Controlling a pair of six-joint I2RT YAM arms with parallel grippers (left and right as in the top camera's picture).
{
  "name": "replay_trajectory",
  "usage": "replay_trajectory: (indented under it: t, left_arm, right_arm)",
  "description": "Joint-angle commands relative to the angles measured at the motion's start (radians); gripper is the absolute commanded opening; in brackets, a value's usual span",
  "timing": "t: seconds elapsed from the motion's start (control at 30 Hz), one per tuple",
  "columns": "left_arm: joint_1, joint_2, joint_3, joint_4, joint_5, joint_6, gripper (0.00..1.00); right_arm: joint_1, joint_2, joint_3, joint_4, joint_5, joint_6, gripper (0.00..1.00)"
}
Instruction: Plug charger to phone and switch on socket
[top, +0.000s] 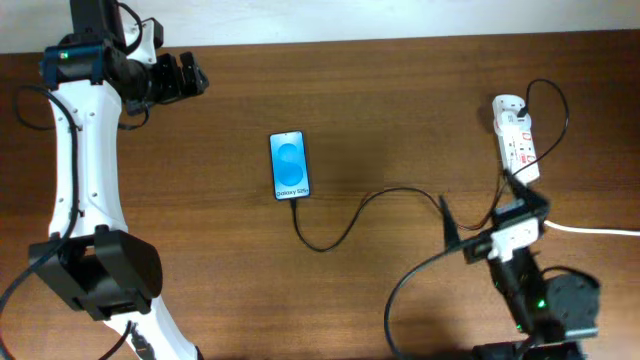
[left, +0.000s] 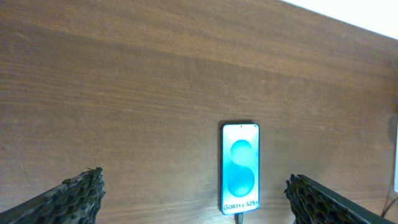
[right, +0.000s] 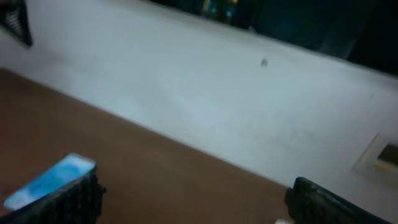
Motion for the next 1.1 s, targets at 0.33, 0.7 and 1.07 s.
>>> replay_trajectory:
  t: [0.33,0.7,1.07]
  left_arm:
    - [0.002,0.005,0.000,0.001,-0.003,-0.009,0.99]
    - [0.002,0.005,0.000,0.001,-0.003,-0.008,0.99]
    - [0.002,0.005,0.000,0.001,-0.003,-0.009,0.99]
  right_arm:
    - [0.002,-0.327,-0.390,0.000,-0.014,0.006,0.98]
    - [0.002,-0.327,-0.389,-0.026,-0.014,0.007,0.98]
    - [0.002,-0.327,-0.389,-0.026,-0.014,0.007,0.98]
